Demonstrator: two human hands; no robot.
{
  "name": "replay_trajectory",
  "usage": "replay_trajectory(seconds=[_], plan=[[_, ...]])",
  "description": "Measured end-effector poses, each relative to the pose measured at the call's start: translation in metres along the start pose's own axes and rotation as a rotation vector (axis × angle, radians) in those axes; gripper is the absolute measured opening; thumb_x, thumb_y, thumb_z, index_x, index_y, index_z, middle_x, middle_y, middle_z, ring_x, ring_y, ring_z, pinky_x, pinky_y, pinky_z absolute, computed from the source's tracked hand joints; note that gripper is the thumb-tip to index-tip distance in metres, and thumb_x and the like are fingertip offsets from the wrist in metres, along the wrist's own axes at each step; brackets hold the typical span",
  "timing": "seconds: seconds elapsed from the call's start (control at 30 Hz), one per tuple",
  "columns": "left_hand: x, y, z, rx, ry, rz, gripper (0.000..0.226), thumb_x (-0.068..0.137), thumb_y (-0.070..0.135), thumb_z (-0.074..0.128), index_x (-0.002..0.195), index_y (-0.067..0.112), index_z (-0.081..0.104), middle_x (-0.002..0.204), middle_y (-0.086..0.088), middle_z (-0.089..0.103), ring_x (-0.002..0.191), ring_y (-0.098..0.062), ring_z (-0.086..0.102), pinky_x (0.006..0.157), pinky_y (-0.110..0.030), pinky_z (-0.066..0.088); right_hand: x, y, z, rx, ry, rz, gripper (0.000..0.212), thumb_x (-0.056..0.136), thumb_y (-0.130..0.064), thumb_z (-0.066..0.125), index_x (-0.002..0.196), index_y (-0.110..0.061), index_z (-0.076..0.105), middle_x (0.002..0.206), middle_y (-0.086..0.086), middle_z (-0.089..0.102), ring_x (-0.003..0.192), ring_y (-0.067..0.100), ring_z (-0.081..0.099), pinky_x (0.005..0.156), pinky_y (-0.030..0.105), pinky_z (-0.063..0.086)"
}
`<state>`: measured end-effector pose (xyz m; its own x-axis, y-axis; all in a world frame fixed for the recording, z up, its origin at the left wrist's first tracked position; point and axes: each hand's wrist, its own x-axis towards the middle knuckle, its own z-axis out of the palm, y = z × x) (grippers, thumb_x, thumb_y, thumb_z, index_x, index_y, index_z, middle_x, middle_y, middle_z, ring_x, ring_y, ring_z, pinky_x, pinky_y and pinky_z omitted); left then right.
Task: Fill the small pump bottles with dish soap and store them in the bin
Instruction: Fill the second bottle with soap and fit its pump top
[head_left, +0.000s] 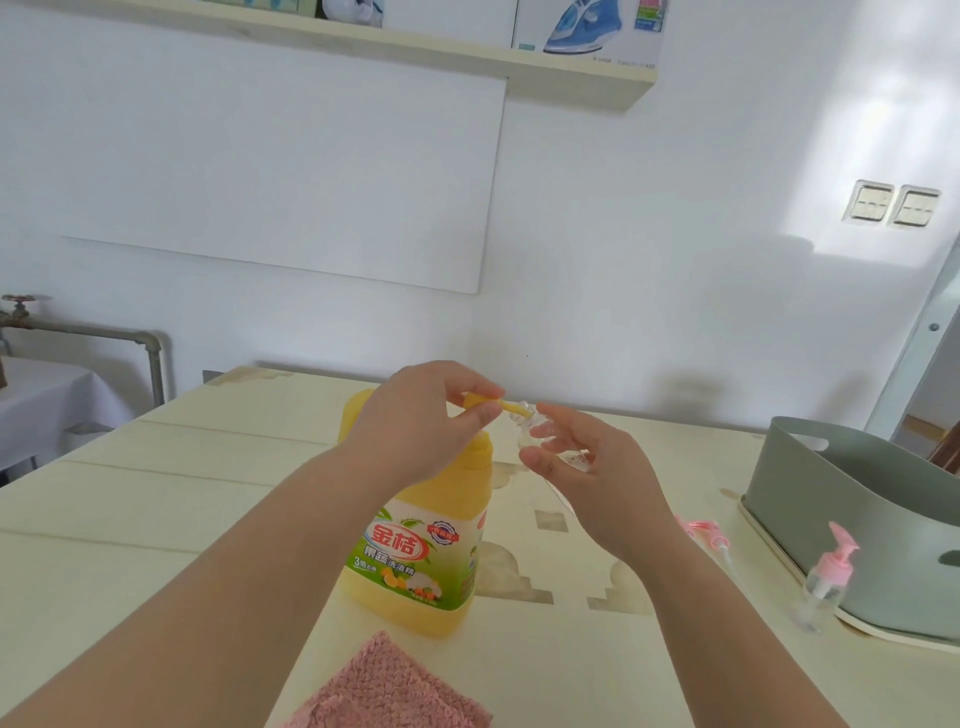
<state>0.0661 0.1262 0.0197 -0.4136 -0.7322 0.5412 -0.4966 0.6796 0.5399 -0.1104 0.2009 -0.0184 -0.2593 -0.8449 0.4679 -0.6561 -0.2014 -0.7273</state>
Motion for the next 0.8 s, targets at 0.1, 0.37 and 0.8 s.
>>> replay_trajectory(seconds=[0.1, 0.37, 0.8], plan=[[0.003, 0.001, 0.000, -0.006, -0.003, 0.007, 0.013, 0.088, 0.045, 0.058, 0.098, 0.043, 0.065, 0.094, 0.027, 0.058, 0.088, 0.010, 0.053, 0.071, -0.015, 0.037, 0.001, 0.000, 0.000, 0.018, 0.006, 0.001, 0.042, 0.084, -0.034, 0.071, 0.125, -0.031, 0.062, 0.101, -0.018, 0.067, 0.093, -0.002, 0.061, 0.075, 0.010, 0.041], [-0.008, -0.012, 0.023, -0.232, 0.156, 0.068, 0.012, 0.087, 0.034, 0.063, 0.093, 0.041, 0.069, 0.097, 0.028, 0.060, 0.098, 0.016, 0.049, 0.076, 0.003, 0.031, -0.001, 0.006, 0.005, 0.040, 0.005, 0.013, 0.039, 0.083, -0.034, 0.072, 0.120, -0.036, 0.060, 0.101, -0.019, 0.067, 0.094, -0.006, 0.059, 0.074, 0.003, 0.039], [-0.011, -0.011, 0.021, -0.142, 0.125, 0.081, 0.017, 0.088, 0.033, 0.061, 0.101, 0.036, 0.070, 0.098, 0.025, 0.059, 0.097, 0.010, 0.050, 0.073, -0.001, 0.034, -0.002, 0.007, 0.005, 0.025, -0.014, 0.024, 0.043, 0.082, -0.034, 0.073, 0.123, -0.035, 0.061, 0.099, -0.021, 0.067, 0.092, -0.005, 0.060, 0.079, 0.011, 0.042]])
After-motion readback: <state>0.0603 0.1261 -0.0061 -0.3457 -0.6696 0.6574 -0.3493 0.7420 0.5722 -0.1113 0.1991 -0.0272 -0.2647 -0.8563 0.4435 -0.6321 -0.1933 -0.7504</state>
